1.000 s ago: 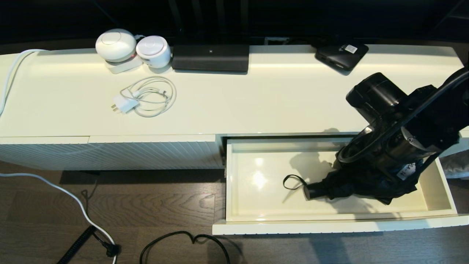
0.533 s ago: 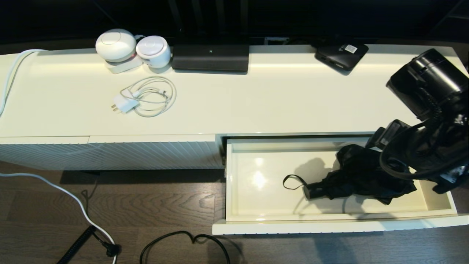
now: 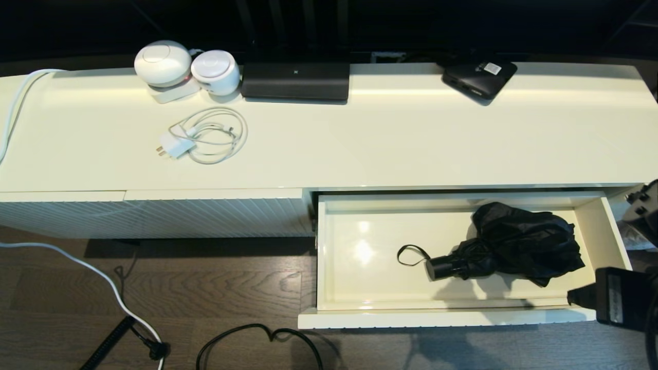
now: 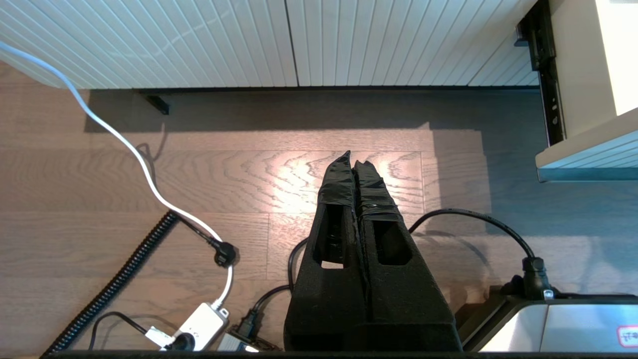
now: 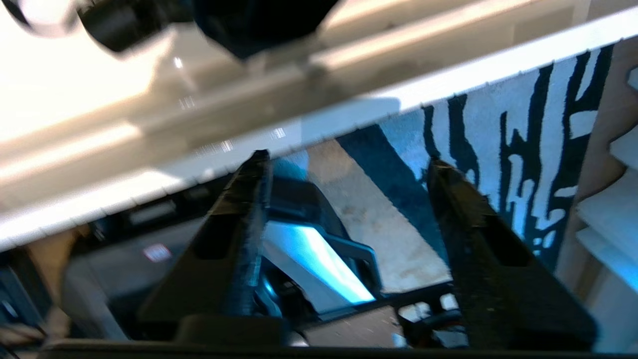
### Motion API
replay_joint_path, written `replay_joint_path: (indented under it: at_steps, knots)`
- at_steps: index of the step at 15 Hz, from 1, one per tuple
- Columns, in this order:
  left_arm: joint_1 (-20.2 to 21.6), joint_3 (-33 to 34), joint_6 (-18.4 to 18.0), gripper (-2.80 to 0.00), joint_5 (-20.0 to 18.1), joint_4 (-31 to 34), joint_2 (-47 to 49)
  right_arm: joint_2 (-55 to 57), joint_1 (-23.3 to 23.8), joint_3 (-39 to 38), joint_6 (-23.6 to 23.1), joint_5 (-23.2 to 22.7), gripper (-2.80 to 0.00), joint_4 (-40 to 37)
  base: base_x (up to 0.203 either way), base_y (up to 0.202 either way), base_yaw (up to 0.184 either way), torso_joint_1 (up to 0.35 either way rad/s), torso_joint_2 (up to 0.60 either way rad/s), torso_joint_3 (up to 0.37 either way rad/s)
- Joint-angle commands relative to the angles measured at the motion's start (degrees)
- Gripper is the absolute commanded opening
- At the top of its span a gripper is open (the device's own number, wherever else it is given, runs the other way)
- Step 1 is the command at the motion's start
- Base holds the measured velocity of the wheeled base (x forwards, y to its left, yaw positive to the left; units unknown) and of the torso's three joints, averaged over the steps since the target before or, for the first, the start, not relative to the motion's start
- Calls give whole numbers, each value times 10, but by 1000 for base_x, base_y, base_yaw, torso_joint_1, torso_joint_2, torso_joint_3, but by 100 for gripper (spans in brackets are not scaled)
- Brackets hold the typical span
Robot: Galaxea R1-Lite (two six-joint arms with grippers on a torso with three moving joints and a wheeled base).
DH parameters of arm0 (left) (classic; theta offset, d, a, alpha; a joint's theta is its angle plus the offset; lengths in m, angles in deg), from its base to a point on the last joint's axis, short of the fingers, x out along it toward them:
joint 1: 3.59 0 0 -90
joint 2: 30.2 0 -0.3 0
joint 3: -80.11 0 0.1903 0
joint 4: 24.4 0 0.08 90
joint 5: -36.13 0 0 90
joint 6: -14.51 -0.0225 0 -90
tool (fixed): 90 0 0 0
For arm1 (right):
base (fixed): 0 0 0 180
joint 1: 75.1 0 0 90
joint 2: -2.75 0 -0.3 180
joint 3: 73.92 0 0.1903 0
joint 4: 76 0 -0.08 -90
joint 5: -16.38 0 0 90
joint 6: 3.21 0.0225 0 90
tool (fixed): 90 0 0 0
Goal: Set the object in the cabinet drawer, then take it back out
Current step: Close the drawer
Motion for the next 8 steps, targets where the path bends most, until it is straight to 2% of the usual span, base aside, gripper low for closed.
replay_joint_path:
  at_steps: [1,4,7,8]
  knots:
    - [0,0,0,-280,0,0,-1,-53,-18,-41,-17,-14,-280,-3,0,0,0,0,0,0]
    - [0,0,0,-280,0,0,-1,-101,-42,-105,-76,-43,-280,4,0,0,0,0,0,0]
    - [0,0,0,-280,0,0,-1,-152,-82,-153,-106,-66,-280,16,0,0,0,0,0,0]
    - [0,0,0,-280,0,0,-1,-168,-96,-163,-129,-80,-280,18,0,0,0,0,0,0]
